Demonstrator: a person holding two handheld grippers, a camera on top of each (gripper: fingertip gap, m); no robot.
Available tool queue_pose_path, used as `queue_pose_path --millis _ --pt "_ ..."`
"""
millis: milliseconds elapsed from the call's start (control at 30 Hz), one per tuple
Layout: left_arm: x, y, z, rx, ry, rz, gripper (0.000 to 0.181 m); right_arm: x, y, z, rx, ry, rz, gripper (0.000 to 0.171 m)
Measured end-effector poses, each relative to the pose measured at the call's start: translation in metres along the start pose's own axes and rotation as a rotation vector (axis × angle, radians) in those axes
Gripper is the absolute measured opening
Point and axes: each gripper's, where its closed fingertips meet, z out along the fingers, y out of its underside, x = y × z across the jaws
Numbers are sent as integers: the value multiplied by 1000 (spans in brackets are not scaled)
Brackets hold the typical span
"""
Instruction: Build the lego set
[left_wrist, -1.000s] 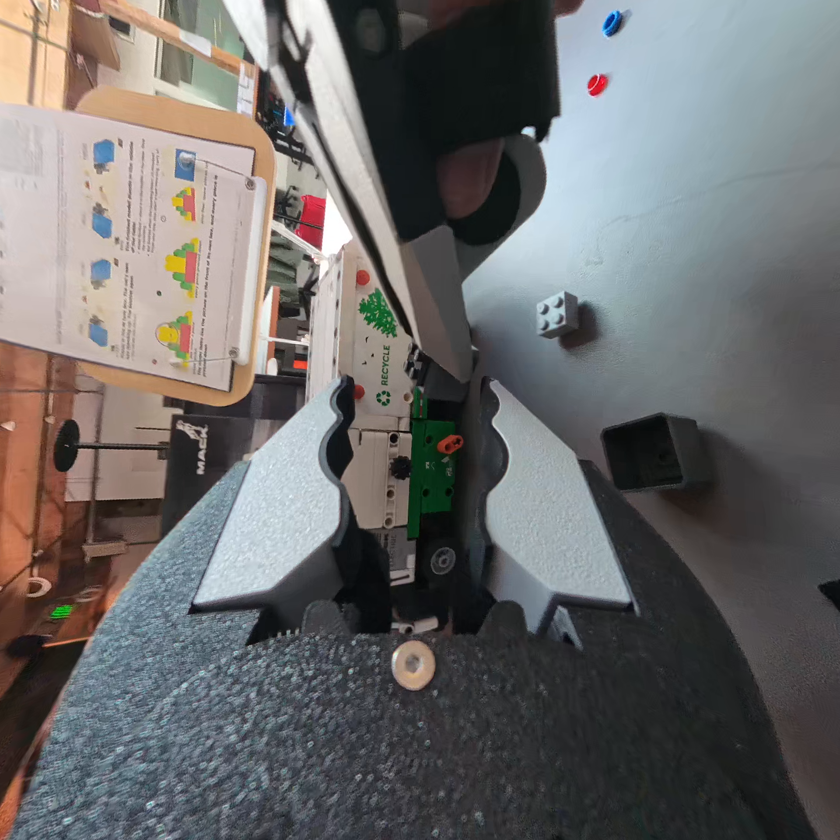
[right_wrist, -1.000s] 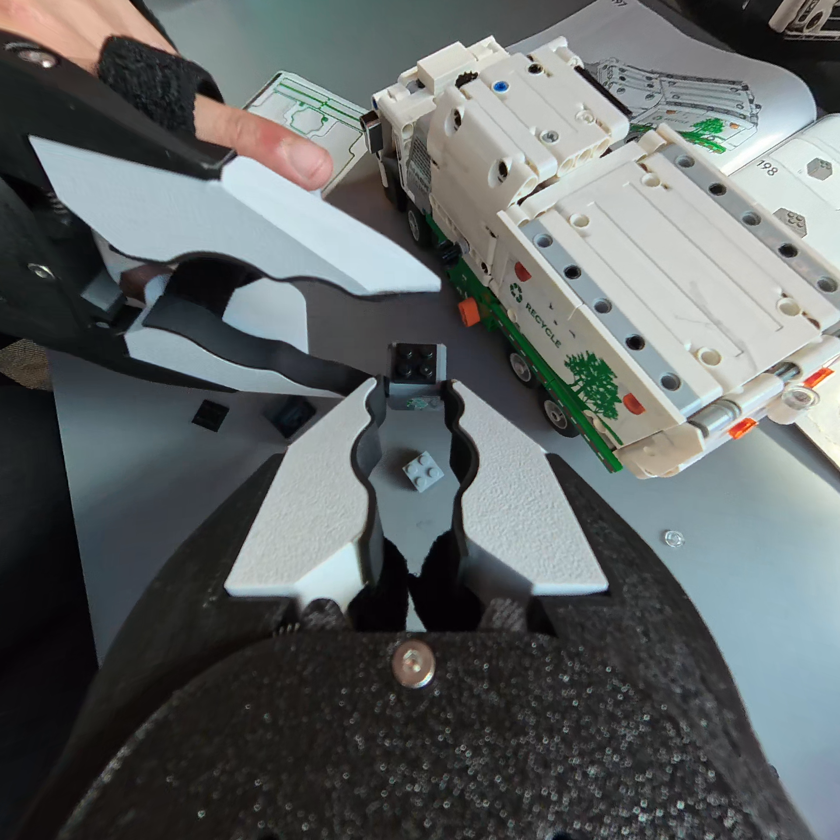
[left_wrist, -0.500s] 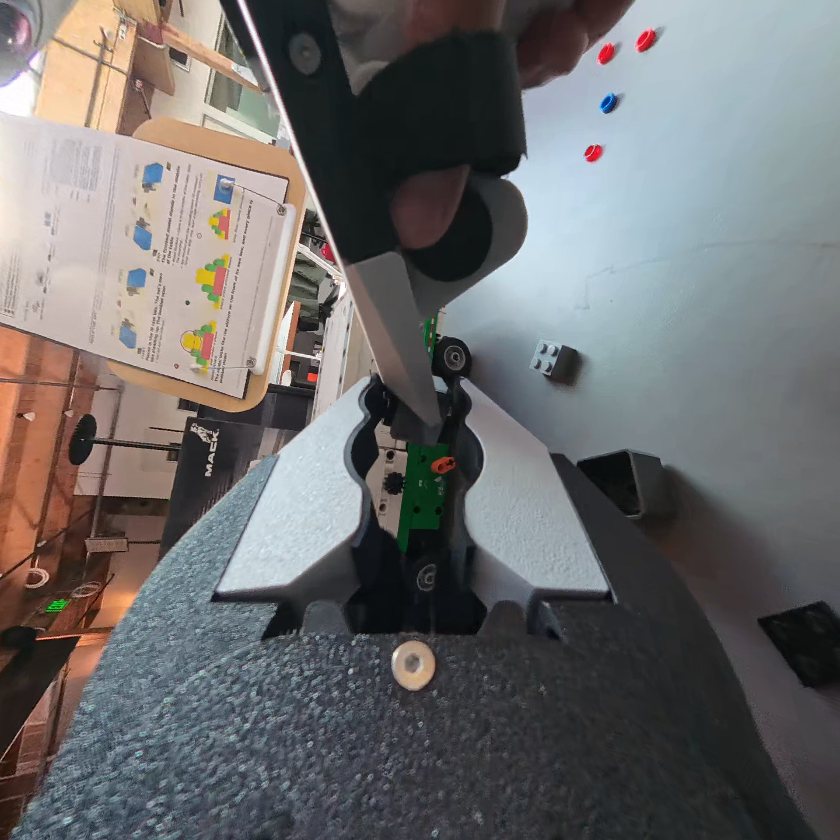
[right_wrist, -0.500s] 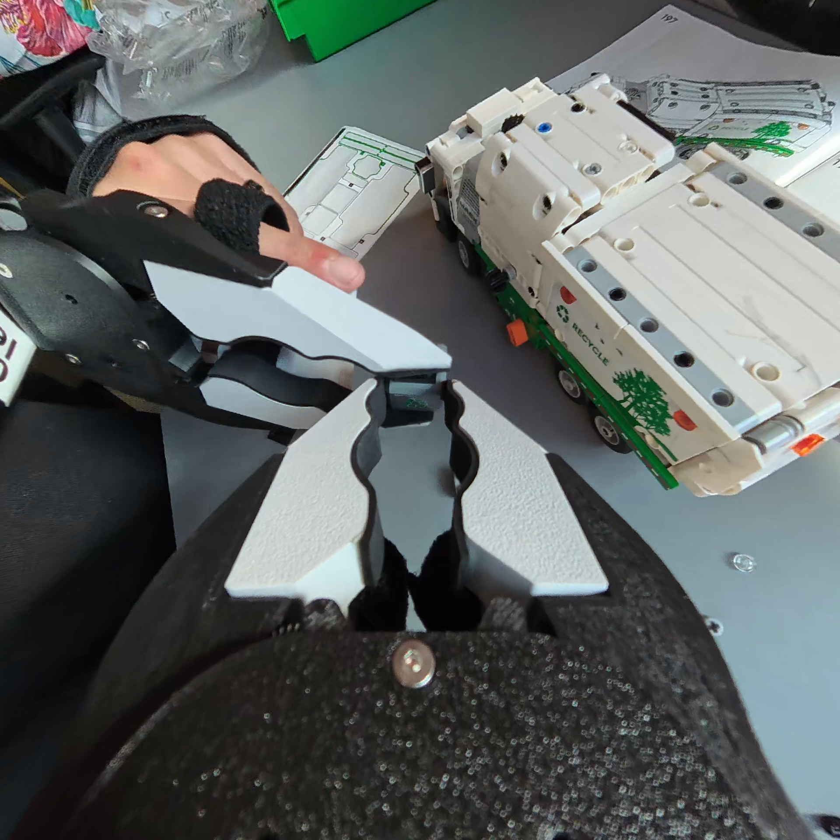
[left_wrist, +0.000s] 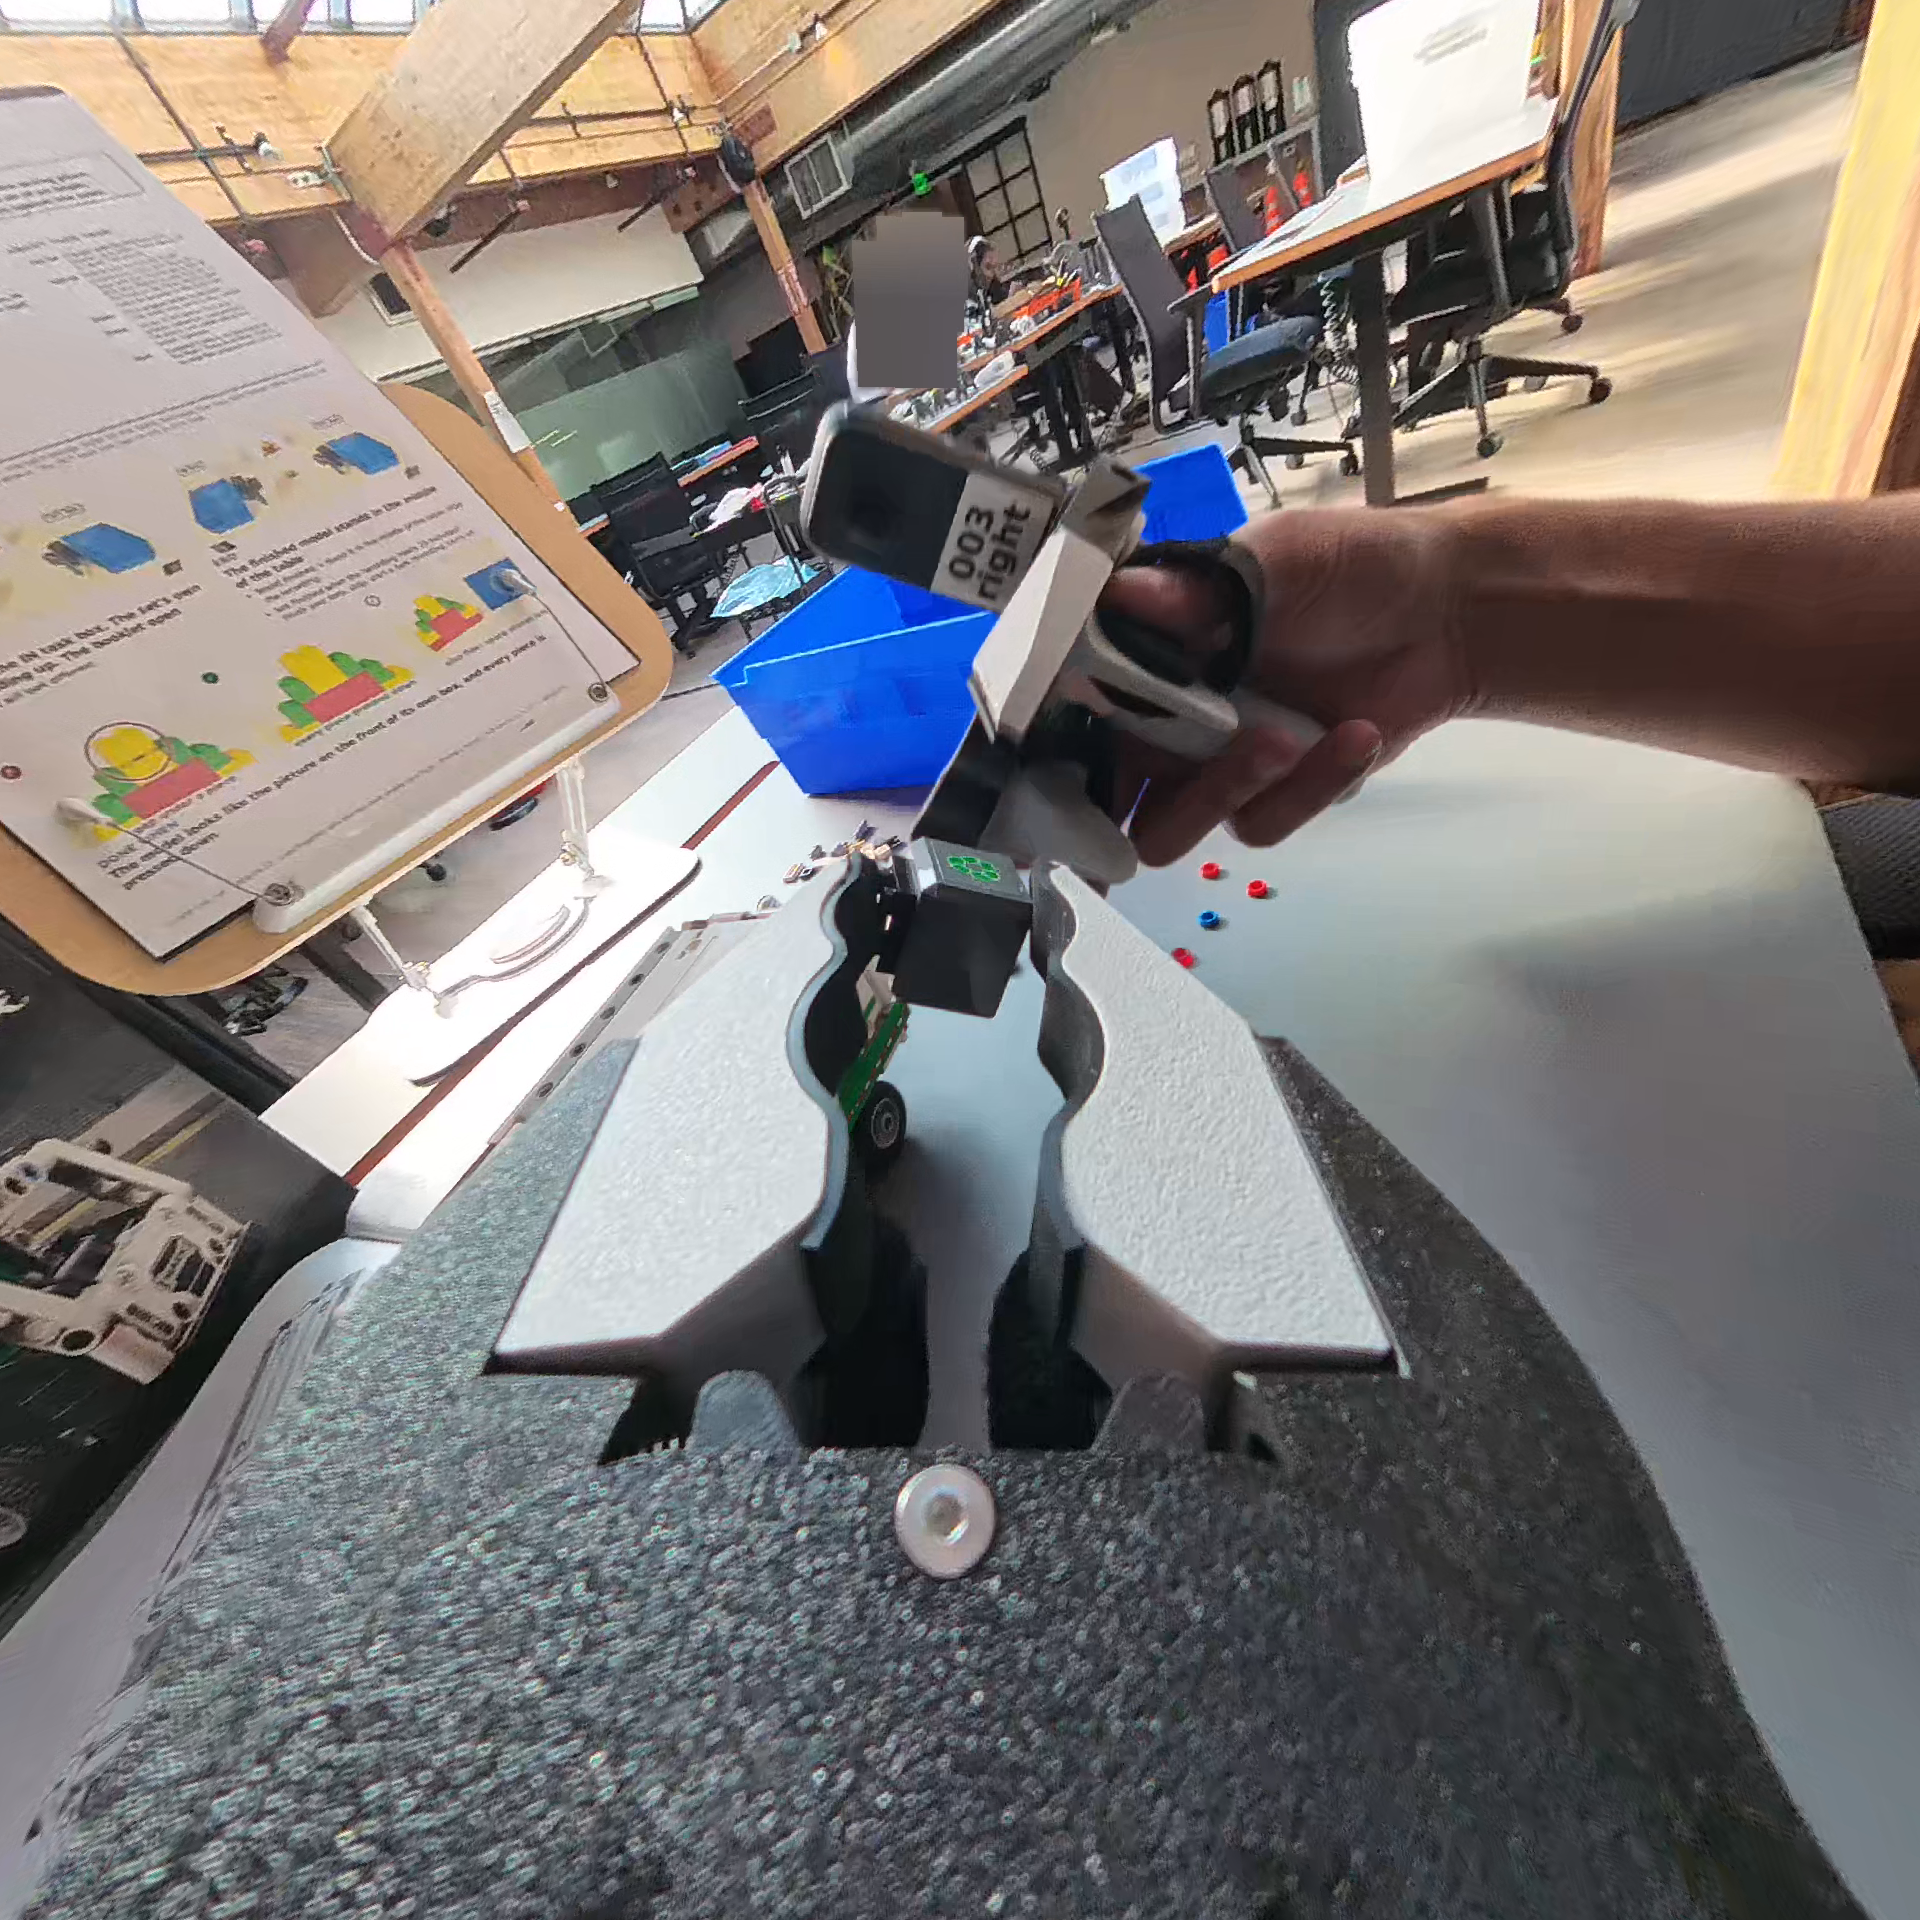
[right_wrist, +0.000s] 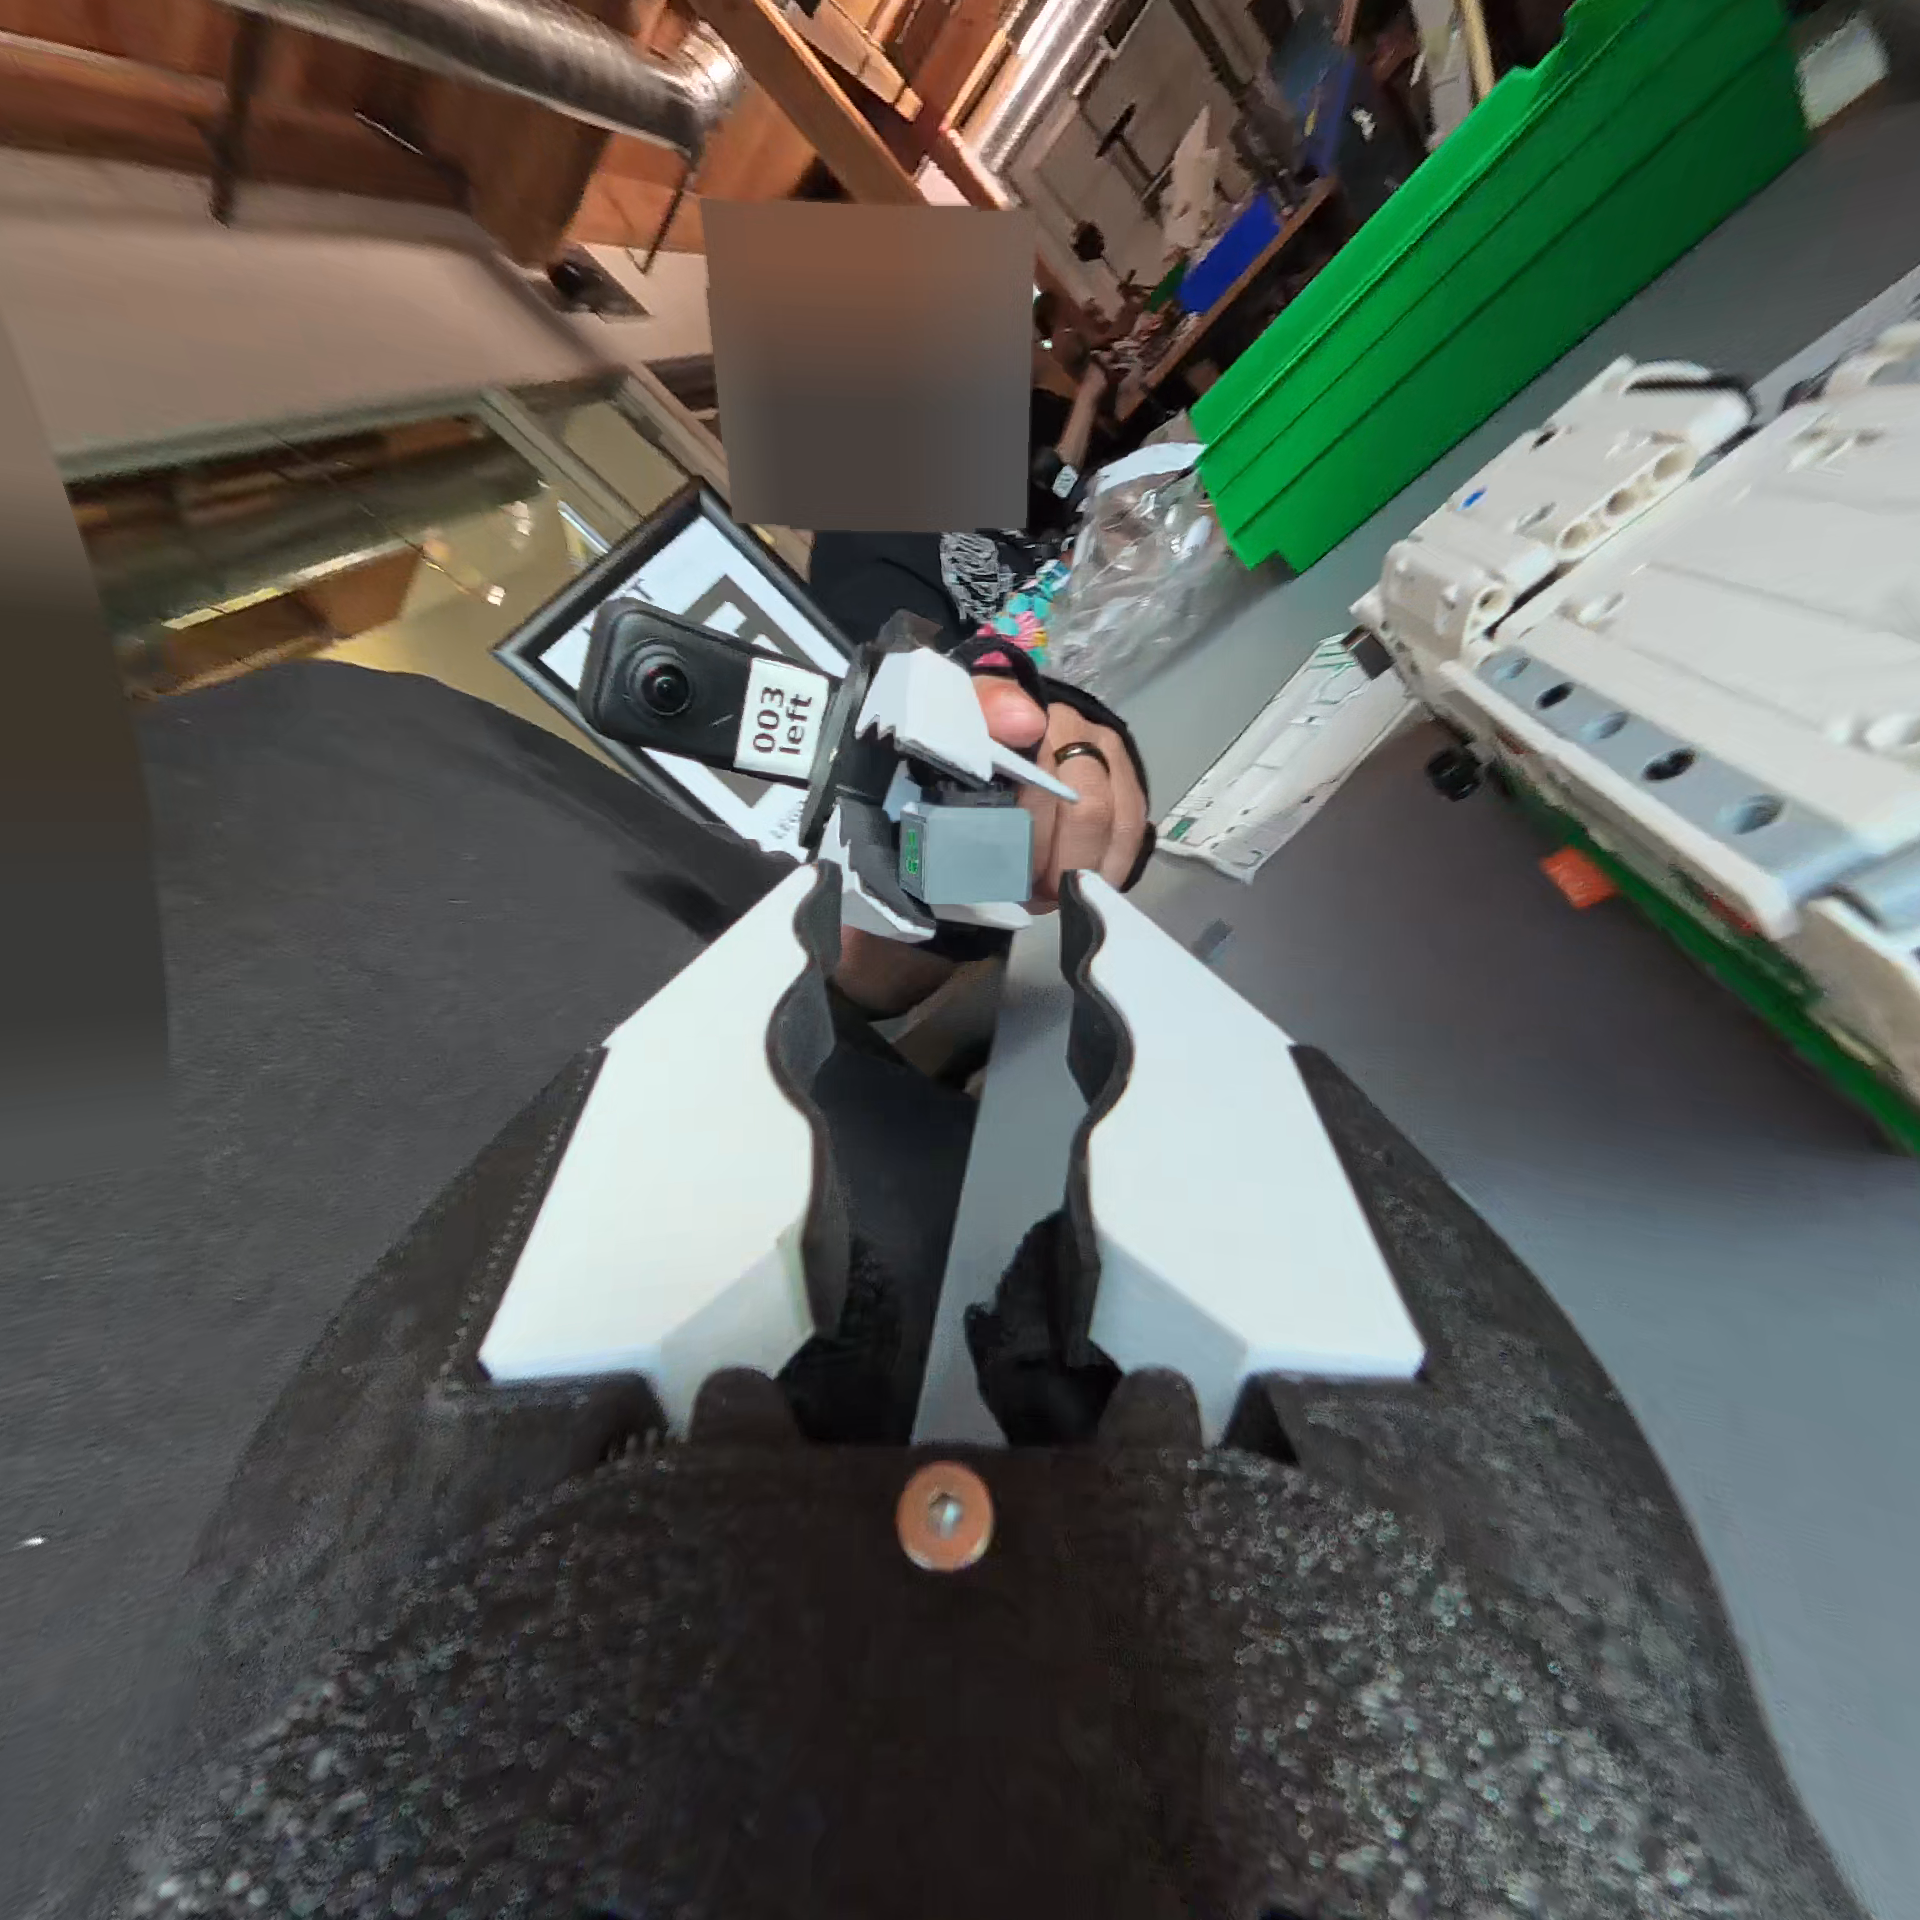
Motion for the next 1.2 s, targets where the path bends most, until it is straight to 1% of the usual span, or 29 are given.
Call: queue_pose_path --millis 67,133,233,267,333,433,467,500,533,600,667,733,833,933,1067,1100,1133,1167,1200 --pt "3 -4 1 21 31 -23 27 -2 8 6 -21 -95 95 41" --pt "6 -8 1 44 59 -45 27 -8 13 12 -32 -188 162 33" --pt "11 -10 1 52 98 -56 27 -11 13 18 -17 -235 183 27" --pt "12 -10 1 51 107 -54 27 -10 14 19 -21 -225 175 24" --pt "10 -7 2 34 97 -63 27 -6 12 19 -8 -193 167 24" --pt "1 4 2 -45 59 -134 30 9 6 17 47 -111 168 24" --pt "-5 7 1 -68 29 -194 37 13 2 15 80 -87 155 24" --pt "-8 10 0 -88 21 -270 51 15 -2 13 108 -66 129 24" --pt "-9 11 0 -90 34 -356 53 15 -5 12 133 -42 86 24" --pt "-8 5 -3 -45 59 -514 50 11 -11 12 168 -18 -18 24" --pt "-7 2 -4 -6 88 -625 49 3 -13 15 169 -20 -94 24" --pt "-5 -2 -4 38 134 -716 47 -1 -13 18 167 -11 -145 24" --pt "-5 -6 -6 100 191 -815 36 -2 -12 21 169 -4 -180 24" --pt "-6 -6 -7 122 213 -860 31 -2 -8 24 143 -15 -177 23" --pt "-6 -1 -9 106 222 -862 25 0 -4 25 121 -4 -186 24" --pt "-7 0 -11 101 215 -852 24 3 -4 22 108 16 -182 30" --pt "-10 4 -13 88 196 -834 24 8 -2 17 86 48 -185 33" --pt "-13 11 -17 58 174 -804 24 16 -1 8 55 111 -195 35" --pt "-16 20 -21 18 147 -758 24 31 5 -3 1 214 -226 39"
